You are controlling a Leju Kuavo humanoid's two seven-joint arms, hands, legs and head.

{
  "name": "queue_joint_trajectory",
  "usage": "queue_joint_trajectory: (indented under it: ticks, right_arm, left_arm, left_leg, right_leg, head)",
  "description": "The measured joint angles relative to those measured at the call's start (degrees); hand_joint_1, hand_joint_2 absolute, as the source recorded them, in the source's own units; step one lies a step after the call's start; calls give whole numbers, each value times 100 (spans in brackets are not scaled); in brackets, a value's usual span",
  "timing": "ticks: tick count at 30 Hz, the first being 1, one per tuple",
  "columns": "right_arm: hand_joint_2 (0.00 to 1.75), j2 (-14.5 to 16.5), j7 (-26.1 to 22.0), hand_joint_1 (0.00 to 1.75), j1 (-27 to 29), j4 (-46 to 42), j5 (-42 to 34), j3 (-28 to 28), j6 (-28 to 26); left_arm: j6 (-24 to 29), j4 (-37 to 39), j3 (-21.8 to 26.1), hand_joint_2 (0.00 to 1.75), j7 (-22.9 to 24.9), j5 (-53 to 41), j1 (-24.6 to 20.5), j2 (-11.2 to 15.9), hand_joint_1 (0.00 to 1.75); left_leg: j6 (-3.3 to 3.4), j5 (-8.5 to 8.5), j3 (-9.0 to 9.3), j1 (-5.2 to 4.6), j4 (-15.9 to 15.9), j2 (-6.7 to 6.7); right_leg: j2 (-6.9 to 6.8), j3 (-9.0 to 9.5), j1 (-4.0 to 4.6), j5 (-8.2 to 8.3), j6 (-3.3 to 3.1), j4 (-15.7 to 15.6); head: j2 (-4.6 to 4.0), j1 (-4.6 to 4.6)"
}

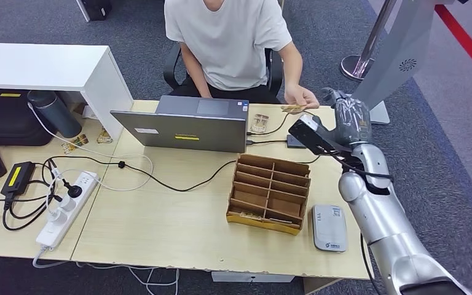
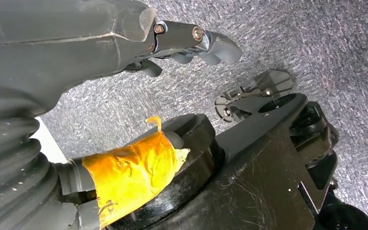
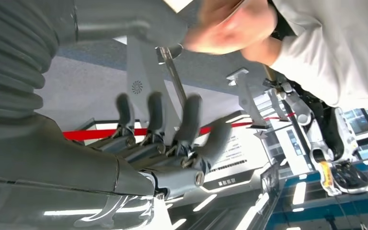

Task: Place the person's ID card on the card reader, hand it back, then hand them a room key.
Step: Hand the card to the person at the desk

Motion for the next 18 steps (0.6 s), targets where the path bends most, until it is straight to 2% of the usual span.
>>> queue_joint_trajectory:
  ticks: [9, 18]
  right_arm:
    - [175, -129, -291, 0, 986, -1359, 165, 115, -259]
    - [175, -554, -523, 0, 2367, -3169, 240, 265, -308]
  left_arm:
    - [33, 0, 8, 175, 87, 121, 45, 7, 0]
    - [48, 0, 73, 175, 86, 313, 100, 14, 0]
  left_leg:
    - [-1, -1, 0, 0, -1, 0]
    - [-2, -3, -4, 0, -2, 0]
  right_leg:
    - [-1, -3, 1, -1, -1, -1]
    - [-1, -5, 0, -5, -3, -2]
  head:
    - [0, -1]
    - [0, 0]
